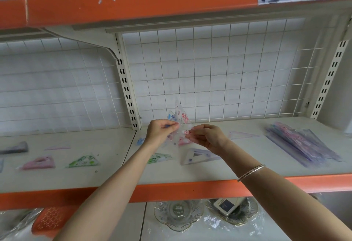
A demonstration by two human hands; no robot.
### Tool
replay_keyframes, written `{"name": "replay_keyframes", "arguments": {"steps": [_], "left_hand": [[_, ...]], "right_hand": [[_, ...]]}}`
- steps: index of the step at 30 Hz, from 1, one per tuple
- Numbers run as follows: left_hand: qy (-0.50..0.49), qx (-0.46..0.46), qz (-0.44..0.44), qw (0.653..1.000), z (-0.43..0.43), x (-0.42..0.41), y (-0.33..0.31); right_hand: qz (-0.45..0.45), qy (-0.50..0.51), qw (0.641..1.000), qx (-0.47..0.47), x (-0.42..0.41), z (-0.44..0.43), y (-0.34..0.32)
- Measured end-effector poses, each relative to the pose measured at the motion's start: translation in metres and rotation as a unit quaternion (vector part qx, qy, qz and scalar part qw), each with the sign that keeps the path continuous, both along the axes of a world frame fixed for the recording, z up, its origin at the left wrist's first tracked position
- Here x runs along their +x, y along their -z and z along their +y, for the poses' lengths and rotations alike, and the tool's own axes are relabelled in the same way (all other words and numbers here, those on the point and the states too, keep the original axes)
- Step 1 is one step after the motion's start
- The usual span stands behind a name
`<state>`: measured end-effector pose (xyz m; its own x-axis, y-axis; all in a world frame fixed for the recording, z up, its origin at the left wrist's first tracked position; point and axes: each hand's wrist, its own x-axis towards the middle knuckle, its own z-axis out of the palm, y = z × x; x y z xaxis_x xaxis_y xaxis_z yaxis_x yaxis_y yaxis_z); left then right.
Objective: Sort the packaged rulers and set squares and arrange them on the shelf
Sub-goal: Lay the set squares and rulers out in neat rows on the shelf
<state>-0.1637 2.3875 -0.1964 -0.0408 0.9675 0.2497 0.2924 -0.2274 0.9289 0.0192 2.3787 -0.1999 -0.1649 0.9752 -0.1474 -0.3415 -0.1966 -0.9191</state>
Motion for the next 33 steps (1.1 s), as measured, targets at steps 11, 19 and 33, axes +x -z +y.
{"name": "replay_keyframes", "arguments": {"steps": [11, 19, 33], "left_hand": [[0.059, -0.039, 0.256, 0.964, 0.007, -0.016, -0.009], [0.053, -0.024, 0.260, 0.964, 0.008, -0.024, -0.008], [-0.093, 0.019, 0.160, 0.982, 0.020, -0.050, -0.004]], "right_hand": [[-0.582, 0.116, 0.623, 0.510, 0.005, 0.014, -0.017], [-0.682, 0.040, 0.505, 0.527, 0.001, 0.018, -0.020], [-0.691, -0.022, 0.651, 0.314, 0.006, 0.041, 0.000]]}}
